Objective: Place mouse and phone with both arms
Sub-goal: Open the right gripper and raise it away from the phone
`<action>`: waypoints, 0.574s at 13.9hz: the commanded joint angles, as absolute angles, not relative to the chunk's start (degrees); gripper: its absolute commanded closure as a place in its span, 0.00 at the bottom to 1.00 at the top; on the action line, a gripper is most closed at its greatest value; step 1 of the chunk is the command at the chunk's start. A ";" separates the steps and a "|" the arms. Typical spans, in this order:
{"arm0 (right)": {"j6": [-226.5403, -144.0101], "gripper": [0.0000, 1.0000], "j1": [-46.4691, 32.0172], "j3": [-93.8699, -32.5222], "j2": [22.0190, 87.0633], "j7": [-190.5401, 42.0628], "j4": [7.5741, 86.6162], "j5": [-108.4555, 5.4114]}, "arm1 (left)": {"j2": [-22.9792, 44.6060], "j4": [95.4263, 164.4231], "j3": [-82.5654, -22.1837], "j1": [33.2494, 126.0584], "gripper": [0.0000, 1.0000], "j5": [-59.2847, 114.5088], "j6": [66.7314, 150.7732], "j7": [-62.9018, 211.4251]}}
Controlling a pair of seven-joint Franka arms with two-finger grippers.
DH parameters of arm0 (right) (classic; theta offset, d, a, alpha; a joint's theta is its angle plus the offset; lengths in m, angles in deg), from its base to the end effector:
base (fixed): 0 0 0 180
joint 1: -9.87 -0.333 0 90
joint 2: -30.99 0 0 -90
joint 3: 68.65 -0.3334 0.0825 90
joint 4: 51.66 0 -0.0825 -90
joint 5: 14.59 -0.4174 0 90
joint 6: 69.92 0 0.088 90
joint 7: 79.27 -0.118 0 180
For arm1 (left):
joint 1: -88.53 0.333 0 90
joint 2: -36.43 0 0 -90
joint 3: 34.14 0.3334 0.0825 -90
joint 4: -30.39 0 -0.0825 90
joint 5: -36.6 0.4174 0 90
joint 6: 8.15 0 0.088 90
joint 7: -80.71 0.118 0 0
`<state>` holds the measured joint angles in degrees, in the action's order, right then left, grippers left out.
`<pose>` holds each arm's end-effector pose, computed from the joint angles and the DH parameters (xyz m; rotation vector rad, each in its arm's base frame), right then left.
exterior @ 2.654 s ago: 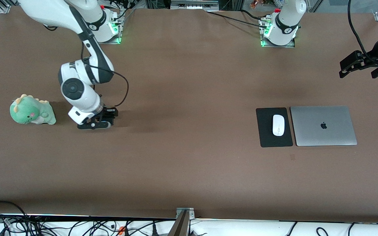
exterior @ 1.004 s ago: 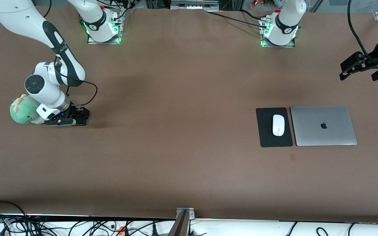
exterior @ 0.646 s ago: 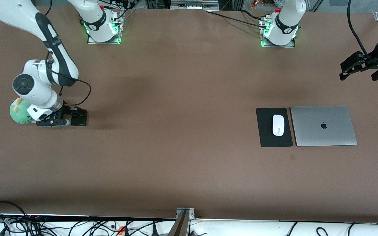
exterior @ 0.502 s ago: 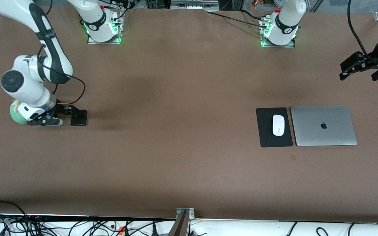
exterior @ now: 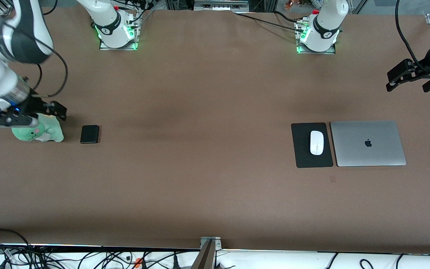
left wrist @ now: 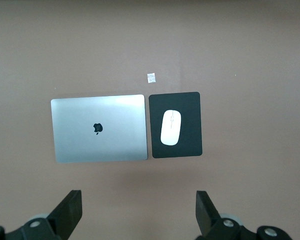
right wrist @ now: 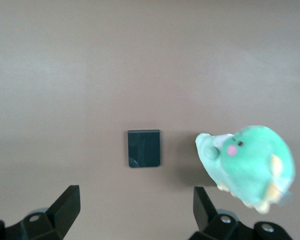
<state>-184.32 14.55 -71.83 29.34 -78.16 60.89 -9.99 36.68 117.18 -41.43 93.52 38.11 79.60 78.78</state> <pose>0.5870 -0.0208 0.4846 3.0630 0.0370 0.0908 0.5828 -0.0204 0.6582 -3.1153 0.0080 -0.0344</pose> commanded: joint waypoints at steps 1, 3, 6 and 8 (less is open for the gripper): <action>-175.60 0.00 14.88 -72.16 26.60 -76.63 55.32 -11.16 | 36.17 115.99 -41.70 93.71 0.00 37.75 79.48 78.78; -169.61 0.00 13.49 -70.76 26.16 -75.58 50.58 -11.86 | 36.17 115.99 -41.70 93.71 0.00 37.75 79.48 78.78; -164.59 0.00 10.06 -65.32 25.10 -74.27 47.49 -11.60 | 36.08 115.99 -41.70 93.80 0.00 37.75 79.48 78.78; -162.04 0.00 10.22 -65.22 25.19 -73.47 44.42 -11.69 | 36.08 115.99 -41.70 93.80 0.00 37.75 79.57 78.78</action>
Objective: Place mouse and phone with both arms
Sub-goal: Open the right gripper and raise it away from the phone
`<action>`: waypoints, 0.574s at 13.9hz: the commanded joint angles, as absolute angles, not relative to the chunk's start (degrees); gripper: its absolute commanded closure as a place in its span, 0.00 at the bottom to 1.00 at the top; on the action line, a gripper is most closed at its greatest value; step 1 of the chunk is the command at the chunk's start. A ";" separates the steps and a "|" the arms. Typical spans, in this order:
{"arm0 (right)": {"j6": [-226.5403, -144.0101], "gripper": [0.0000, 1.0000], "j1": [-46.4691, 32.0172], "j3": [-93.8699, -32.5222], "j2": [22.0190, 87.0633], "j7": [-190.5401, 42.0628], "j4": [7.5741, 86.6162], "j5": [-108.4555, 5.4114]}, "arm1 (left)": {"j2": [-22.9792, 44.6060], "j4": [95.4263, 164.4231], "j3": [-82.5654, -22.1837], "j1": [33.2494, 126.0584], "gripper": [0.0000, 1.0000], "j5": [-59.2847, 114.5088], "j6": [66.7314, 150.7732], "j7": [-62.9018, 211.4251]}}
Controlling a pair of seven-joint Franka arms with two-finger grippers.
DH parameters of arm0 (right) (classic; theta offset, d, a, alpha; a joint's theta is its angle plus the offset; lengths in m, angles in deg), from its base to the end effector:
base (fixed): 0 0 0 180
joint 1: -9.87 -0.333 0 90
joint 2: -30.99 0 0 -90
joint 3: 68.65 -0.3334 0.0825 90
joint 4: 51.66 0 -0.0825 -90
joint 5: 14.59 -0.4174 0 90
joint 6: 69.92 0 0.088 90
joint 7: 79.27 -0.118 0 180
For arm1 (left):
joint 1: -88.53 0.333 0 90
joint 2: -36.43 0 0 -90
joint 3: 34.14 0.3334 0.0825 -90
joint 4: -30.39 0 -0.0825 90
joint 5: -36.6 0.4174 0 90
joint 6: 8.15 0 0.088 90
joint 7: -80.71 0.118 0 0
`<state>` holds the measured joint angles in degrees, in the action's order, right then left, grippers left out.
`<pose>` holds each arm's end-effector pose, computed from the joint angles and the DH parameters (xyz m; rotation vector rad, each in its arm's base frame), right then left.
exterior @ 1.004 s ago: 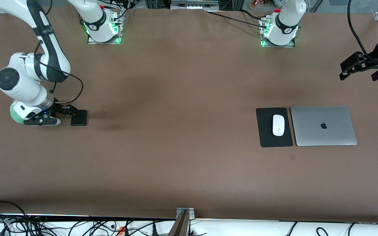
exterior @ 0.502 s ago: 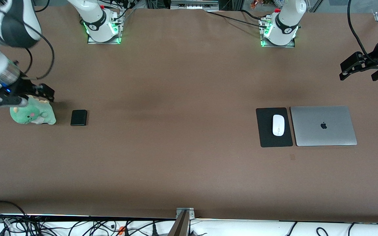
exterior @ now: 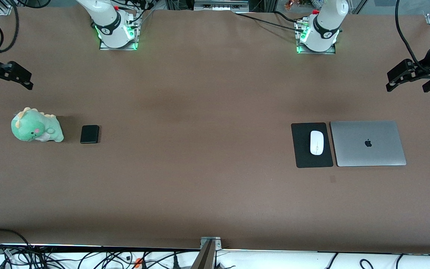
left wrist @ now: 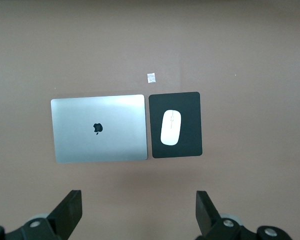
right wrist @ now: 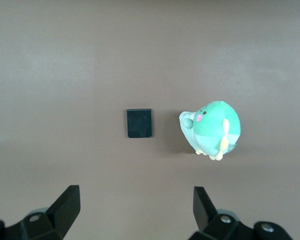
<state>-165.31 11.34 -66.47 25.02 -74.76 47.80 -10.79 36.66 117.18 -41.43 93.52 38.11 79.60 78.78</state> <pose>0.5593 -0.0439 0.6153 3.0768 0.0312 0.0440 0.5830 -0.0204 0.6580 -3.1154 0.0080 -0.0338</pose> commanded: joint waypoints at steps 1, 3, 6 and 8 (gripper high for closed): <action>-161.51 0.00 10.22 -65.22 25.36 -73.56 43.71 -11.69 | 36.08 115.91 -41.70 93.80 0.00 37.75 79.48 78.78; -160.71 0.00 10.22 -65.65 25.45 -74.52 43.70 -11.77 | 36.08 115.99 -41.70 93.71 0.00 37.75 79.48 78.78; -160.53 0.00 10.14 -66.01 25.54 -75.93 43.70 -11.78 | 36.08 115.99 -41.70 93.71 0.00 37.75 79.48 78.78; -160.62 0.00 10.05 -66.10 25.63 -76.19 43.70 -11.78 | 36.08 115.99 -41.70 93.71 0.00 37.75 79.48 78.78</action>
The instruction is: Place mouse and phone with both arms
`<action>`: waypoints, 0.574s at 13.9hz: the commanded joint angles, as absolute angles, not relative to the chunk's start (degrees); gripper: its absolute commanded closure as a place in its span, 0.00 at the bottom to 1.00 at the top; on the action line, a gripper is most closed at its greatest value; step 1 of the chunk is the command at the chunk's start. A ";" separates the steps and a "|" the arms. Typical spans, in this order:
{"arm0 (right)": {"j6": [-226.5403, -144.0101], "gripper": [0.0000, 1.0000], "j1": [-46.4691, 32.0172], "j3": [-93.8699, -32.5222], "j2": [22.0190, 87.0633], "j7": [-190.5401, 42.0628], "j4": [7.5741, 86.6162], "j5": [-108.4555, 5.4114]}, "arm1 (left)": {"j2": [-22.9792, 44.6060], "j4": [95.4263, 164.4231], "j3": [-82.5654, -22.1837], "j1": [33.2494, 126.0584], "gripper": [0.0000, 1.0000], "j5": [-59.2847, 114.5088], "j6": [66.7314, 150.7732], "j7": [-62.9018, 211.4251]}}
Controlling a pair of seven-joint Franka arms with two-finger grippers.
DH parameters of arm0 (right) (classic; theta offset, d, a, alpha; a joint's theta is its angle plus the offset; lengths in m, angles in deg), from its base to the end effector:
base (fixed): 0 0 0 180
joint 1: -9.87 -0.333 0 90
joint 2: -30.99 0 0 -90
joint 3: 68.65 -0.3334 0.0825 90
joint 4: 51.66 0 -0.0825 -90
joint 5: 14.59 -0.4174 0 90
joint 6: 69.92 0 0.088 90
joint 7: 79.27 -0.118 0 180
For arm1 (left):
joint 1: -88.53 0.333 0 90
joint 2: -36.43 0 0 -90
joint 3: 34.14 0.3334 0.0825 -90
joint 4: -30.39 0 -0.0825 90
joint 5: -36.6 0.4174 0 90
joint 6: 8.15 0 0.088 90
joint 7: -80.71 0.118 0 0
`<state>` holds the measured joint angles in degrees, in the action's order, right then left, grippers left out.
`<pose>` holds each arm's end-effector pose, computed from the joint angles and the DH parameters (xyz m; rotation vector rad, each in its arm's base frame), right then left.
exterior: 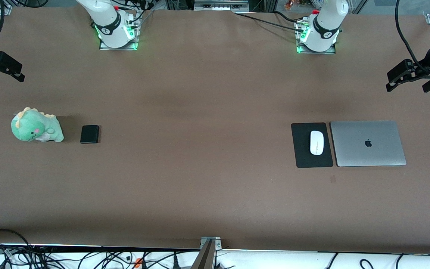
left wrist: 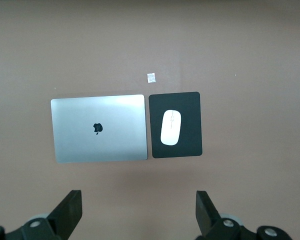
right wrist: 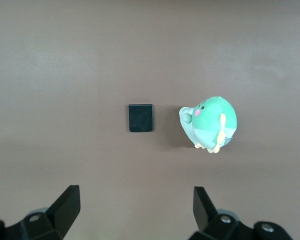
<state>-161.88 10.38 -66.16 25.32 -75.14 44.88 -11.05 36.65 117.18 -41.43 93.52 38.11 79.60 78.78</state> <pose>0.5568 -0.0375 0.6329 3.0828 0.0330 0.0236 0.5830 -0.0204 0.6579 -3.1154 0.0080 -0.0336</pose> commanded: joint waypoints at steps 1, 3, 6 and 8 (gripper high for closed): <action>-160.53 0.00 10.05 -66.10 25.71 -76.28 43.79 -11.78 | 36.08 115.91 -41.70 93.80 0.00 37.75 79.48 78.78; -160.53 0.00 10.05 -66.10 25.71 -76.28 43.87 -11.86 | 36.08 115.91 -41.70 93.71 0.00 37.75 79.48 78.78; -160.62 0.00 9.79 -66.10 25.89 -76.37 43.79 -12.83 | 36.08 115.99 -41.70 93.71 0.00 37.75 79.48 78.78; -160.71 0.00 9.61 -66.10 26.07 -77.42 43.79 -12.92 | 36.08 115.91 -41.70 93.71 0.00 37.75 79.48 78.78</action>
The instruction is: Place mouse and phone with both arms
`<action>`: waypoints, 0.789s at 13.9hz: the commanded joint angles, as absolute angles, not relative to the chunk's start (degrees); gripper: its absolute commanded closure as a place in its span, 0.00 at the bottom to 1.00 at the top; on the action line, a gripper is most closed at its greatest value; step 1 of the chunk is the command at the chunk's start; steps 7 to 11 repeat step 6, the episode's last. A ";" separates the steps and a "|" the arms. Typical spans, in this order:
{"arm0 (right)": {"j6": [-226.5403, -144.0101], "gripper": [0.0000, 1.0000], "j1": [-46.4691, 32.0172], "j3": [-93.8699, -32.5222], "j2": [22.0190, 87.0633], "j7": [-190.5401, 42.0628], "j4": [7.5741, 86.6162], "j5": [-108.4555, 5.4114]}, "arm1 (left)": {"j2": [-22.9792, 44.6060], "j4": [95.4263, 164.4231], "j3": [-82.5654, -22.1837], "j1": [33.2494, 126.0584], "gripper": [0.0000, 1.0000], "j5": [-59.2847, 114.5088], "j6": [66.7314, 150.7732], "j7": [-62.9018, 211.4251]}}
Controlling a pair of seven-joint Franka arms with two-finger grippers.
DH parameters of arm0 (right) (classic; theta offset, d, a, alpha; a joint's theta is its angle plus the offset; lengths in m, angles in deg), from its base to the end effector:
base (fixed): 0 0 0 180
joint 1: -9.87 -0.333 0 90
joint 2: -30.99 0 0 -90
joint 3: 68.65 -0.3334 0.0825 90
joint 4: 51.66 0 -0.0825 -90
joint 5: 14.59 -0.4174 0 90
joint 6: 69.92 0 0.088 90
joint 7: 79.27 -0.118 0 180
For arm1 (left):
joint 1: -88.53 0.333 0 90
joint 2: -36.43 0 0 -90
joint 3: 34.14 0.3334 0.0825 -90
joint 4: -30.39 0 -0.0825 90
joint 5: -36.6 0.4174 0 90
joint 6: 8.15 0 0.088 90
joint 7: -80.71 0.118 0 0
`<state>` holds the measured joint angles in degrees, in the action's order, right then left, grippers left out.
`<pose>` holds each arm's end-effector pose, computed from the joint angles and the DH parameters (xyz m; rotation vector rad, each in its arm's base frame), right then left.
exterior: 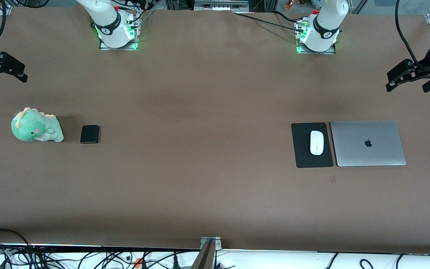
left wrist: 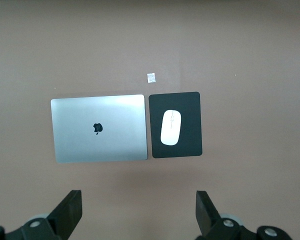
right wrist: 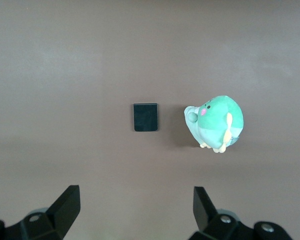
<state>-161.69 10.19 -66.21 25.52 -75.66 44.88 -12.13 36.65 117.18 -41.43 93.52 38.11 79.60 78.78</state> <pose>0.5577 -0.0329 0.6306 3.1020 0.0249 0.0154 0.5830 -0.0204 0.6579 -3.1154 0.0080 -0.0336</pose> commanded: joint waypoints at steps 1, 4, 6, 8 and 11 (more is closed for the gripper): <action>-160.62 0.00 9.35 -66.10 26.15 -78.21 43.79 -12.92 | 36.08 115.91 -41.70 93.71 0.00 37.83 79.48 78.78; -160.62 0.00 9.26 -66.10 26.15 -78.22 43.79 -13.01 | 36.08 115.82 -41.70 93.71 0.00 37.83 79.48 78.78; -160.62 0.00 9.26 -66.10 26.16 -78.22 43.79 -13.01 | 36.08 115.82 -41.70 93.71 0.00 37.83 79.48 78.78; -160.62 0.00 9.26 -66.10 26.16 -78.22 43.79 -13.01 | 36.08 115.82 -41.70 93.71 0.00 37.83 79.48 78.78; -160.62 0.00 9.26 -66.10 26.16 -78.22 43.79 -13.01 | 36.08 115.82 -41.70 93.71 0.00 37.83 79.48 78.78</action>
